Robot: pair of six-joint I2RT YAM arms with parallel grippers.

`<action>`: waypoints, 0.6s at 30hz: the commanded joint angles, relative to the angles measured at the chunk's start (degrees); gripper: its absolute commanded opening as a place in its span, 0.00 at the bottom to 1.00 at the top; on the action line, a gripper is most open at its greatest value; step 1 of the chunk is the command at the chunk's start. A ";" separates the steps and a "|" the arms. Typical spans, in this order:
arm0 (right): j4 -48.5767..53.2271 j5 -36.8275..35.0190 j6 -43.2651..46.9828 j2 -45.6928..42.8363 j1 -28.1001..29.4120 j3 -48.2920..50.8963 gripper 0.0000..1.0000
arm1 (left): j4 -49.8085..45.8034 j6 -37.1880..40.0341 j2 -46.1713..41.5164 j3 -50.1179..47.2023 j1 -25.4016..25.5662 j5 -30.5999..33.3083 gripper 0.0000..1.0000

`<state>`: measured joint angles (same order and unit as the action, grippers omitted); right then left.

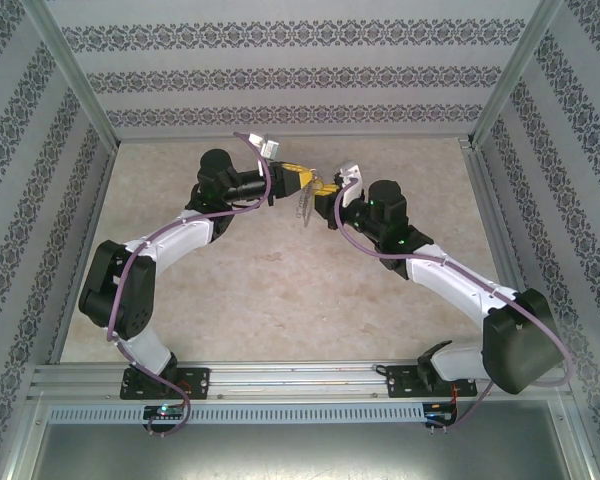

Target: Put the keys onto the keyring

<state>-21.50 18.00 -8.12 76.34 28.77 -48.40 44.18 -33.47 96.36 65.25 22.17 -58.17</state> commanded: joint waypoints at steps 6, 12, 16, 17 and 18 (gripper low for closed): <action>0.29 4.10 0.85 -0.39 0.65 -1.76 0.00 | 1.73 1.22 -2.23 0.69 0.81 0.14 0.00; 1.93 7.70 1.02 0.19 0.67 -2.74 0.00 | 1.89 1.27 -2.31 0.82 0.87 0.11 0.00; 3.83 10.21 1.44 1.47 1.00 -4.28 0.00 | 2.37 0.95 -2.25 0.73 0.82 0.15 0.00; 4.25 10.62 1.53 1.84 1.02 -4.59 0.00 | 2.40 0.92 -2.27 0.68 0.93 0.09 0.00; 4.61 10.97 1.68 2.25 1.02 -4.85 0.00 | 2.40 0.94 -2.23 0.71 0.99 0.14 0.00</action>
<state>-18.13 25.04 -7.44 77.47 28.77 -51.18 44.18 -33.43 96.36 65.25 22.17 -58.13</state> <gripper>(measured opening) 0.056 0.049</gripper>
